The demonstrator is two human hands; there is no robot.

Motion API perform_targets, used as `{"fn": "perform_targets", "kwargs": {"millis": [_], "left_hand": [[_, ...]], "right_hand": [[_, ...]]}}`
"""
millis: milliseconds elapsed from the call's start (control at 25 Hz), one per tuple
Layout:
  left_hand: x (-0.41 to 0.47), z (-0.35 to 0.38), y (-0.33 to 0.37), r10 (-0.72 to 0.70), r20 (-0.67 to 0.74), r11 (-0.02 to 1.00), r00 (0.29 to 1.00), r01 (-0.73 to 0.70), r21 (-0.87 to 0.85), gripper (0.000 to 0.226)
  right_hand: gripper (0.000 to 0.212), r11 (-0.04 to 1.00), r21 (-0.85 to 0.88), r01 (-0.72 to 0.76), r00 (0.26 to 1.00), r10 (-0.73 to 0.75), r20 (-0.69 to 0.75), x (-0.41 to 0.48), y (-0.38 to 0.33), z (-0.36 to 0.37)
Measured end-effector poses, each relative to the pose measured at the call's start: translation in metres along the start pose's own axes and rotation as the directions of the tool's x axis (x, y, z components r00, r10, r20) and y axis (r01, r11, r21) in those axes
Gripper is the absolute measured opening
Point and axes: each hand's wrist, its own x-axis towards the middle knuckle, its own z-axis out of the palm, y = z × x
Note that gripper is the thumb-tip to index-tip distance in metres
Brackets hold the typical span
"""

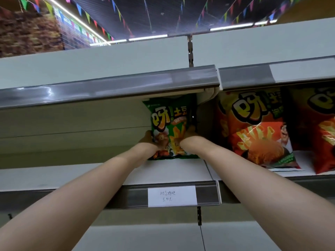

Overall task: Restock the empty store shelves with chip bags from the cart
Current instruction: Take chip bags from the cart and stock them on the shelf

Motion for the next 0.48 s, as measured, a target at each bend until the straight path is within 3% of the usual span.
{"fn": "perform_targets", "kwargs": {"millis": [120,240,360,480], "left_hand": [[-0.008,0.002,0.006,-0.016,-0.026,1.000,1.000,0.015,-0.007,0.059],[-0.034,-0.007,0.021,-0.034,-0.112,0.985,0.993,0.014,-0.172,0.072],[-0.073,-0.018,0.025,0.037,-0.354,0.959,0.934,-0.133,-0.251,0.058],[-0.128,-0.028,0.011,0.137,-0.540,0.921,0.830,-0.308,-0.239,0.033]], "right_hand": [[0.037,1.000,-0.011,-0.028,0.999,0.027,-0.042,-0.002,-0.004,-0.001],[0.033,1.000,-0.008,0.030,0.986,-0.031,-0.161,-0.022,-0.016,-0.004],[0.034,0.960,-0.051,0.275,0.879,-0.273,-0.391,-0.056,-0.033,0.003],[0.042,0.801,0.156,0.579,0.739,-0.433,-0.516,-0.092,-0.055,0.032]]}}
